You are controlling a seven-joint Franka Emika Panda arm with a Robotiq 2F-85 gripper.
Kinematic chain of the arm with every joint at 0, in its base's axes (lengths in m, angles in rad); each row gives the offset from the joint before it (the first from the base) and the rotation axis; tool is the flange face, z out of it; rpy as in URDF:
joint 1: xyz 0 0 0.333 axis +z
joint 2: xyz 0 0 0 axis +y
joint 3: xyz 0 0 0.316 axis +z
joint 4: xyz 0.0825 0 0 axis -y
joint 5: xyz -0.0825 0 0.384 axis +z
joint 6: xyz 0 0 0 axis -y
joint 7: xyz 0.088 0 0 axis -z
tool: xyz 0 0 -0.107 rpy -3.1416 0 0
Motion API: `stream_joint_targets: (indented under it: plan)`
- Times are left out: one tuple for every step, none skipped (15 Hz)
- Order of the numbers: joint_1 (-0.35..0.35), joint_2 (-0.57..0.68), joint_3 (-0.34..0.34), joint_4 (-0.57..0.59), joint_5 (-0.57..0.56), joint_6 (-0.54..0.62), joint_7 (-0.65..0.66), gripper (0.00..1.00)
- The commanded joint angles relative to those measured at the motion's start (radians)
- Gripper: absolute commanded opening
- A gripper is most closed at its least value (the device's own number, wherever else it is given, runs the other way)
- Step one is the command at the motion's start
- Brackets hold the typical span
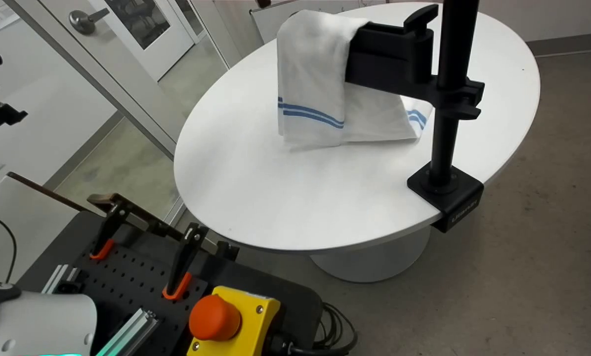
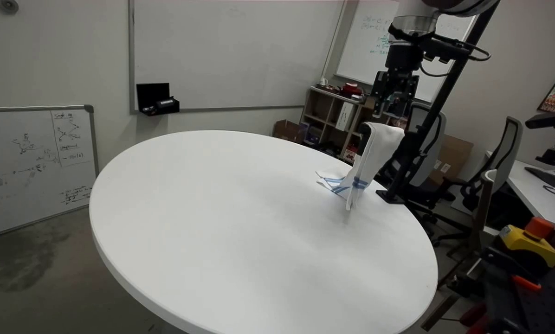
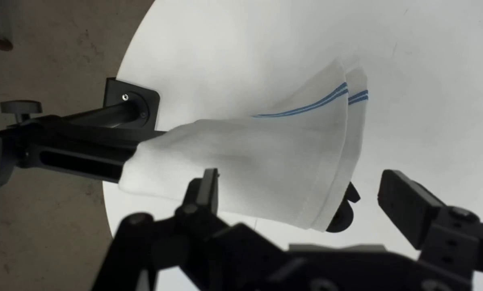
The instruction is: Put the white towel on the table
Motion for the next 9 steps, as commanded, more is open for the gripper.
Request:
stream_joint_targets:
  plan:
    - [0.005,0.059,-0.014,0.057,-0.009,0.003,0.028,1.00]
    - [0.006,0.067,-0.016,0.063,-0.009,0.003,0.031,1.00]
    - [0.006,0.076,-0.018,0.070,-0.009,0.003,0.033,1.00]
    - [0.006,0.082,-0.020,0.075,-0.009,0.003,0.033,1.00]
    - [0.006,0.088,-0.021,0.081,-0.007,0.004,0.033,1.00]
    - [0.006,0.094,-0.021,0.085,-0.005,0.004,0.034,1.00]
    - [0.006,0.100,-0.022,0.090,-0.005,0.004,0.034,1.00]
    - [0.007,0.103,-0.022,0.093,-0.005,0.005,0.036,1.00]
    - [0.008,0.107,-0.022,0.096,-0.005,0.005,0.038,0.91]
